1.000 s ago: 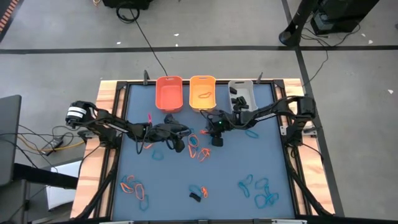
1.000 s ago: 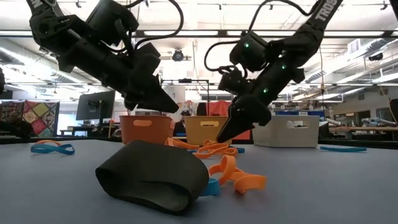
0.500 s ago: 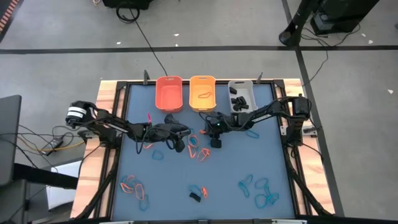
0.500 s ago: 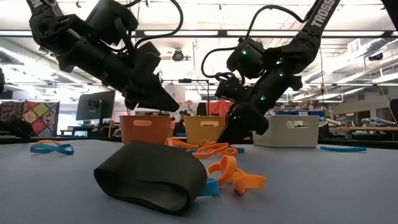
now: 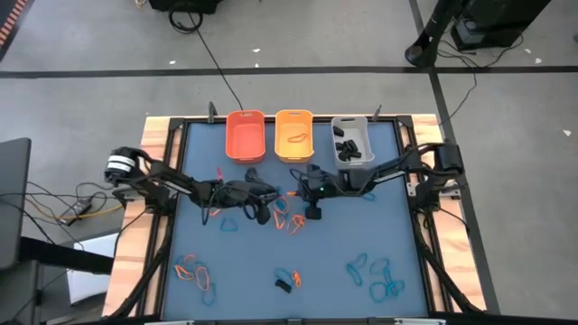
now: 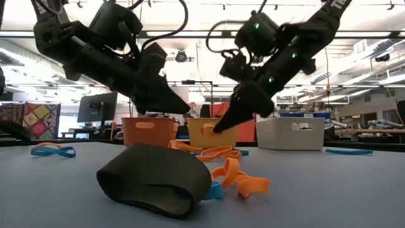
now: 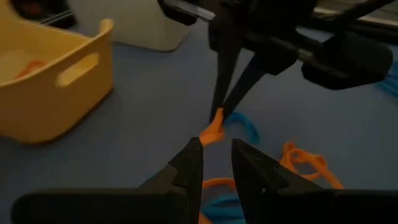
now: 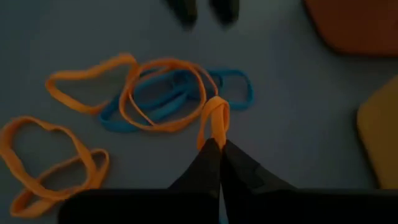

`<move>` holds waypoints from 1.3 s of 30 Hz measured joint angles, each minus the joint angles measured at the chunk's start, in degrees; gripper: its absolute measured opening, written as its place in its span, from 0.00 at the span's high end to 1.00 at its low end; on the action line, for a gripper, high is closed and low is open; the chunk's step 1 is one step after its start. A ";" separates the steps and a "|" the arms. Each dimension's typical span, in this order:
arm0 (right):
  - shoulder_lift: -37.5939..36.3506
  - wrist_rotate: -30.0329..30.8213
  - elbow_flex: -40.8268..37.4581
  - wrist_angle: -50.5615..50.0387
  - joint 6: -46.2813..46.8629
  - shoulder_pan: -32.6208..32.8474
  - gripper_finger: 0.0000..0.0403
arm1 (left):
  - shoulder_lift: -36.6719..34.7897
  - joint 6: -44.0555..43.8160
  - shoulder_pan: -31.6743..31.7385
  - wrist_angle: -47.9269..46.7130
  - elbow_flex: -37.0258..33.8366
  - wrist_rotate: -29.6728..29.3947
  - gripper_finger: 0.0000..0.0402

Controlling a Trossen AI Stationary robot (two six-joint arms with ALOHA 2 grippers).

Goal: Sort rubber bands into baskets
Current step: Put the orange rubber band into the yellow bin

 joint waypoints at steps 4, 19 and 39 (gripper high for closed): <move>-2.37 2.56 0.00 -0.35 1.09 1.60 0.98 | 3.31 2.65 -0.02 6.41 -0.02 2.52 0.78; -3.72 3.74 0.02 2.63 1.09 2.55 0.98 | 5.75 5.81 0.09 9.73 2.02 2.34 0.78; -3.72 4.70 0.02 3.46 1.22 3.77 0.98 | 5.72 5.66 0.13 5.93 2.02 -1.85 0.82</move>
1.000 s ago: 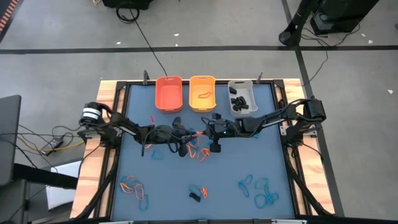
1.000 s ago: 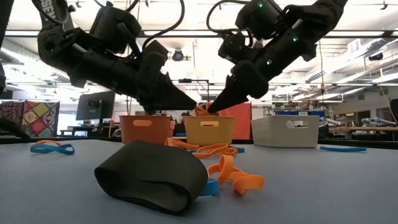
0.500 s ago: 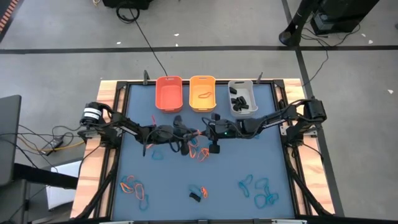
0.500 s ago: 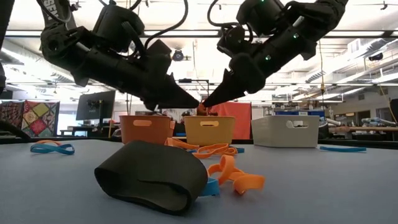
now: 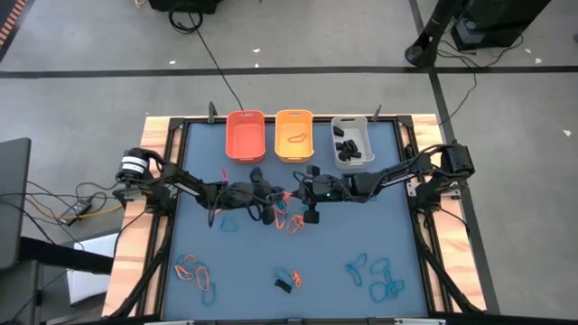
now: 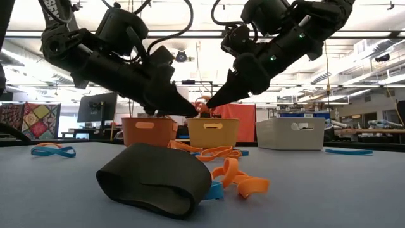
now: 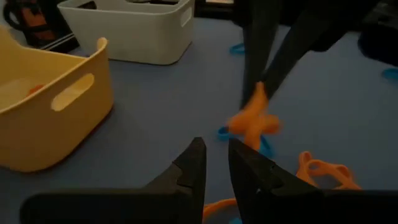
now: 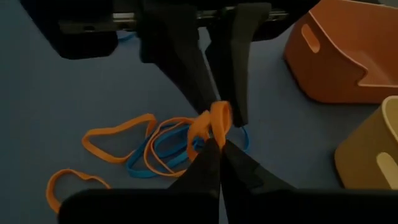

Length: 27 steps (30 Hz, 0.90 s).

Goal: Sort rubber bands into baskets
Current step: Put the orange rubber band into the yellow bin

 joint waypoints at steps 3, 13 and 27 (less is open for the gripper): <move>0.00 0.06 0.00 0.24 -0.01 0.00 0.98 | 0.00 -0.02 0.00 0.78 0.00 0.53 0.82; 0.00 15.00 0.00 6.60 -6.74 -2.20 0.98 | -0.04 0.02 0.00 2.23 0.00 4.28 0.82; 0.02 -0.05 3.91 0.20 -0.86 -22.81 0.91 | -0.04 -3.17 0.02 0.12 0.00 2.21 0.82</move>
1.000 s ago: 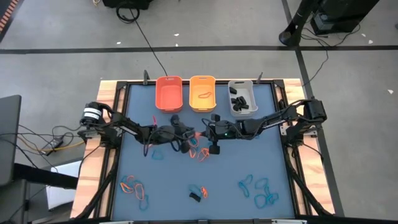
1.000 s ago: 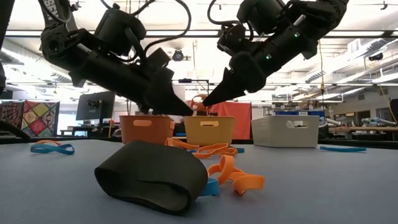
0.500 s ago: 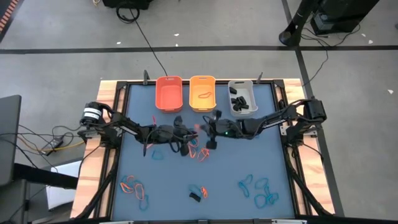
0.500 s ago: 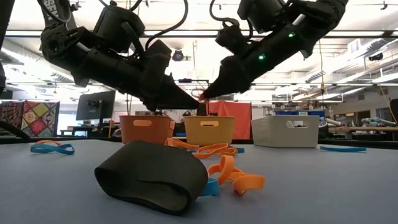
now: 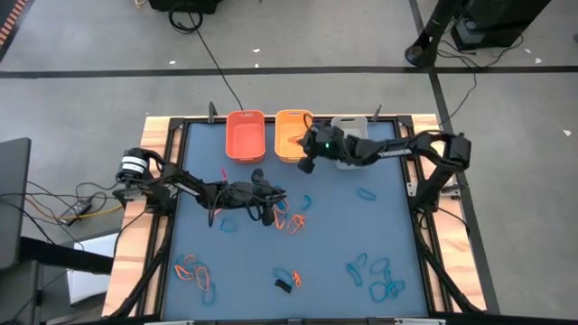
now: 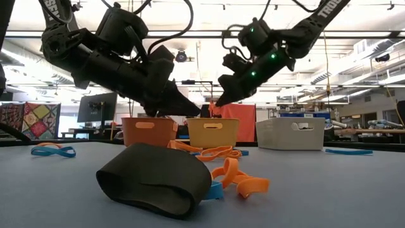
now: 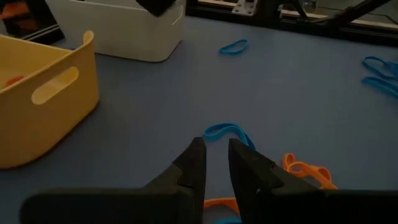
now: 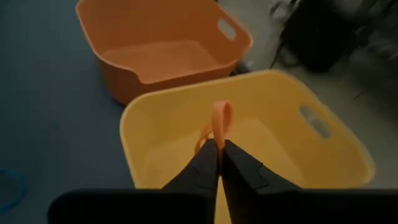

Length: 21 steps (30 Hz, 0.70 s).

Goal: Sort rubber bands into baskets
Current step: Put the orange rubber band into the yellow bin

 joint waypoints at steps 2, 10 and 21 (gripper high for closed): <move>0.00 -3.04 0.02 -0.72 1.43 -1.60 0.86 | 0.00 -0.16 0.00 0.01 0.00 -0.01 0.82; 0.00 -4.15 0.02 -1.54 2.22 -3.19 0.62 | 0.00 -1.80 0.03 -2.02 0.00 -1.50 0.82; -5.43 -3.66 -0.82 -9.06 4.23 4.57 0.50 | -15.73 -9.26 -0.26 -28.19 0.02 -4.38 0.82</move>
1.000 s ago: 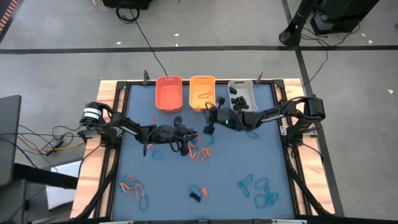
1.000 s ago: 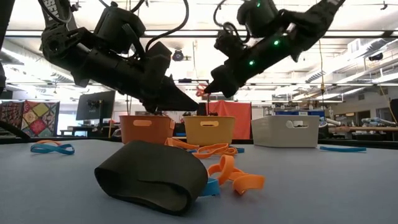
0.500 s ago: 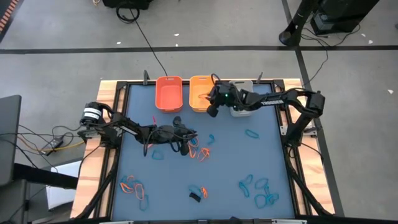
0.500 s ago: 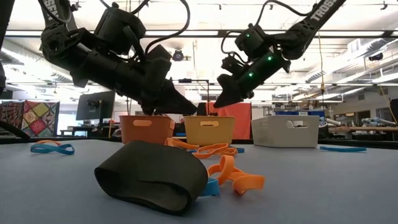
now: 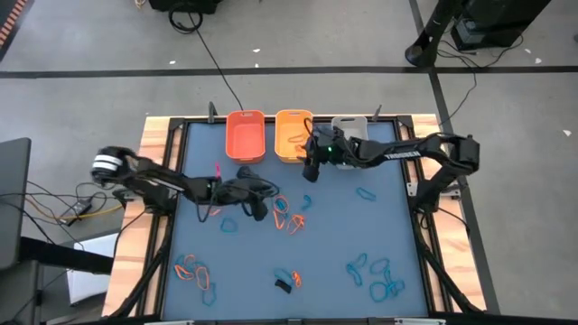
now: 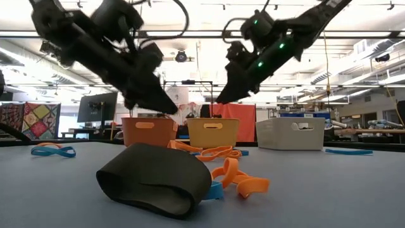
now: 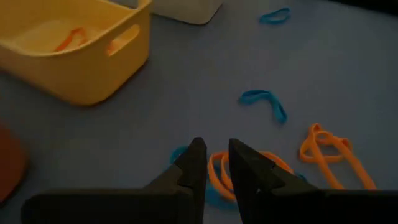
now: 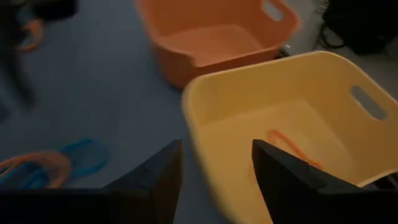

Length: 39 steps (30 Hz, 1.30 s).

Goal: Sort rubber bands into baskets
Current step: Put the orange rubber band into the yellow bin

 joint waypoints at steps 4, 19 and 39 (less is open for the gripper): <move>-4.38 3.26 -1.84 -3.56 -0.20 5.09 0.51 | -8.42 -4.12 -0.80 -13.97 -0.02 0.02 0.82; -14.62 6.43 -13.36 -4.98 12.66 23.21 0.52 | -19.67 -27.02 -2.86 -57.81 -0.02 5.64 0.82; -14.20 10.94 -15.53 -4.98 16.69 30.90 0.54 | -19.56 -29.68 -2.86 -67.13 -3.25 12.62 0.82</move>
